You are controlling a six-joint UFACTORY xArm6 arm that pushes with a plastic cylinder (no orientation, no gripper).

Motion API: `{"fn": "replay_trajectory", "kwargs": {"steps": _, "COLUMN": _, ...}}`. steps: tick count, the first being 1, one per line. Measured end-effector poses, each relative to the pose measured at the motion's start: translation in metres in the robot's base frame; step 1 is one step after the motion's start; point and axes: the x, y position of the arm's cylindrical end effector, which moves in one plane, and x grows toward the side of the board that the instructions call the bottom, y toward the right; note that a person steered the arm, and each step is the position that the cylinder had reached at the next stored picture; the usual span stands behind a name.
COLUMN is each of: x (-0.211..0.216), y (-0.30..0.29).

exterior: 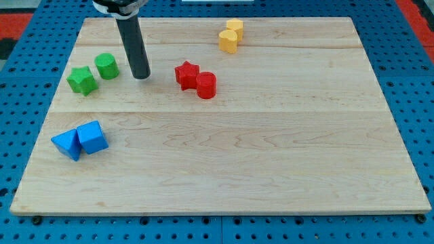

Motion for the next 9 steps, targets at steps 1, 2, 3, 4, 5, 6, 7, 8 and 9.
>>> {"fn": "replay_trajectory", "kwargs": {"steps": 1, "x": 0.000, "y": -0.004}}
{"fn": "replay_trajectory", "kwargs": {"steps": 2, "x": 0.000, "y": -0.009}}
{"fn": "replay_trajectory", "kwargs": {"steps": 3, "x": 0.000, "y": -0.014}}
{"fn": "replay_trajectory", "kwargs": {"steps": 4, "x": 0.000, "y": -0.014}}
{"fn": "replay_trajectory", "kwargs": {"steps": 5, "x": -0.002, "y": -0.014}}
{"fn": "replay_trajectory", "kwargs": {"steps": 6, "x": -0.015, "y": -0.014}}
{"fn": "replay_trajectory", "kwargs": {"steps": 7, "x": -0.023, "y": -0.017}}
{"fn": "replay_trajectory", "kwargs": {"steps": 8, "x": -0.029, "y": -0.017}}
{"fn": "replay_trajectory", "kwargs": {"steps": 9, "x": -0.033, "y": -0.018}}
